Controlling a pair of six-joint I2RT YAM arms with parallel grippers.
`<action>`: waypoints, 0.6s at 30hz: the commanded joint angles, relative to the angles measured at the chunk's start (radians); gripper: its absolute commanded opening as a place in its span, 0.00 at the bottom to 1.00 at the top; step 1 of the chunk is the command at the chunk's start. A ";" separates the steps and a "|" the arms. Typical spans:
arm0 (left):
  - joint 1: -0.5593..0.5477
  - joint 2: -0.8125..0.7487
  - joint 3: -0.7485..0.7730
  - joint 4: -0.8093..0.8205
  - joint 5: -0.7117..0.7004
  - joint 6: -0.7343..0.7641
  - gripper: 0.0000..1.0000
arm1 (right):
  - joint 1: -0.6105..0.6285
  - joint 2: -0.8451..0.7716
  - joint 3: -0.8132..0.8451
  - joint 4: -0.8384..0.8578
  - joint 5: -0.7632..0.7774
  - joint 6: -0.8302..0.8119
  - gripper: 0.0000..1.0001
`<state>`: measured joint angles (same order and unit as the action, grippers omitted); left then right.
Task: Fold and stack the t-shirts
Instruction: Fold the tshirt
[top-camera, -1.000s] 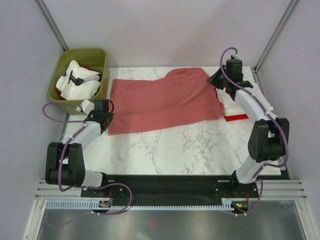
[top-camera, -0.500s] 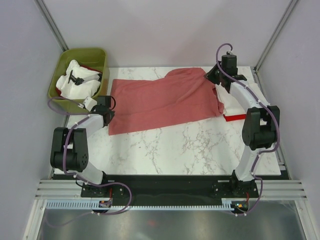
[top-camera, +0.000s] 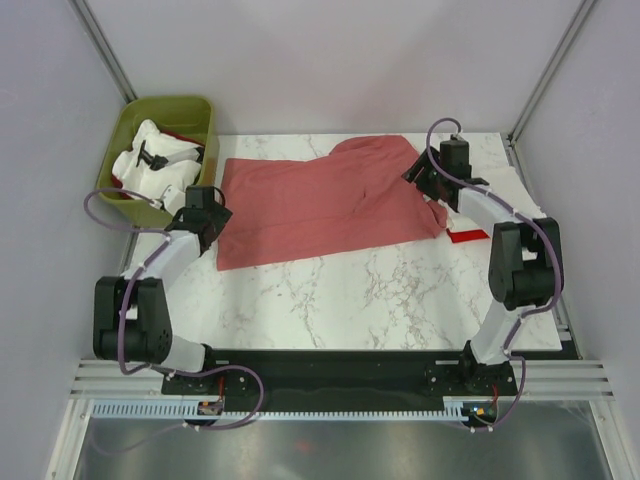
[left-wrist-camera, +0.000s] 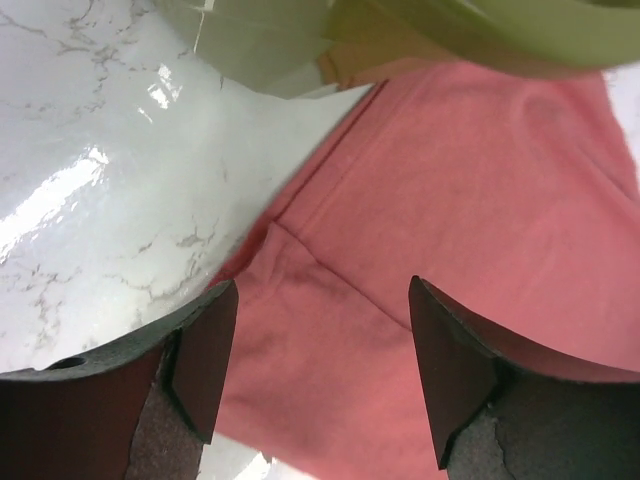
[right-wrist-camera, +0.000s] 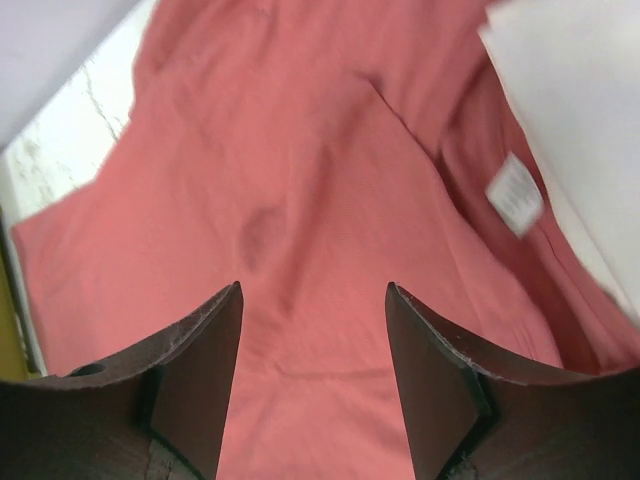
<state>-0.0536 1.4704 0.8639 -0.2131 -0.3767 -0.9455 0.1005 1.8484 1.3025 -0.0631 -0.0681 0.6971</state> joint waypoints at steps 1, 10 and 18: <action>0.004 -0.143 -0.071 -0.022 0.059 0.019 0.77 | 0.024 -0.194 -0.129 0.055 0.047 0.028 0.66; -0.002 -0.292 -0.281 0.000 0.240 -0.079 0.72 | 0.039 -0.550 -0.575 0.127 0.250 0.076 0.60; -0.011 -0.331 -0.459 0.208 0.334 -0.127 0.67 | 0.039 -0.513 -0.700 0.261 0.298 0.058 0.58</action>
<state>-0.0593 1.1717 0.4541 -0.1360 -0.0948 -1.0229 0.1398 1.2957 0.6113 0.0769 0.2062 0.7551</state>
